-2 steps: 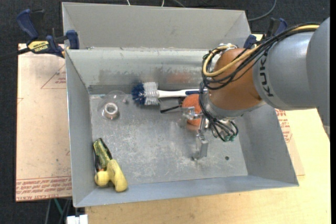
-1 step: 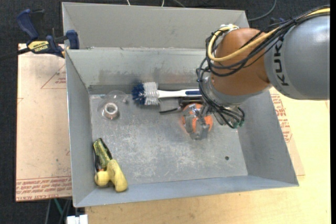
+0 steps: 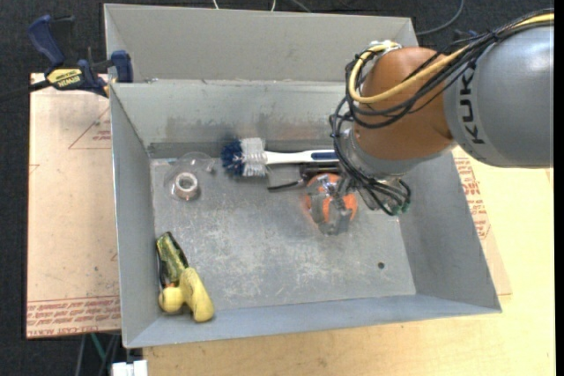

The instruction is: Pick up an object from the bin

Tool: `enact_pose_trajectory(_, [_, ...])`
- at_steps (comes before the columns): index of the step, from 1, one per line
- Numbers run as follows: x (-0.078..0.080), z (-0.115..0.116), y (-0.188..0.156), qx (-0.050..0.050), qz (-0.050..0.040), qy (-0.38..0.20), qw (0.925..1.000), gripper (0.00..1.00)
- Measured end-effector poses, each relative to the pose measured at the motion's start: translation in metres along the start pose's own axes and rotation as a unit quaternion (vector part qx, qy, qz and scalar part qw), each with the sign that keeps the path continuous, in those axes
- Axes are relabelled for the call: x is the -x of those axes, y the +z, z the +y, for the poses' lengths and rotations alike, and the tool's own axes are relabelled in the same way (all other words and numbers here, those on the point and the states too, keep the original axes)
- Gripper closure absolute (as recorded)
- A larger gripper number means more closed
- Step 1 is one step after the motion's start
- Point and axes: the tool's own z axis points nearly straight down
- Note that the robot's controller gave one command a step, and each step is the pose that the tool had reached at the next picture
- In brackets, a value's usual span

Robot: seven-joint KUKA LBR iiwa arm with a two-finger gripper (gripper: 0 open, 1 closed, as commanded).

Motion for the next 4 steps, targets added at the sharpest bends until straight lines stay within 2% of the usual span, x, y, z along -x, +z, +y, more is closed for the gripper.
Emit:
enact_pose_trajectory(1, [0.010, -0.039, 0.049, 0.000, 0.0001, -0.037, 0.9993, 1.00])
enact_pose_trajectory(2, [0.019, -0.086, 0.013, 0.000, -0.0046, 0.069, 0.9976, 1.00])
enact_pose_trajectory(3, [0.019, -0.086, 0.013, 0.000, -0.0046, 0.069, 0.9976, 1.00])
enact_pose_trajectory(4, [0.058, -0.055, 0.068, -0.001, -0.0080, 0.017, 0.9998, 0.00])
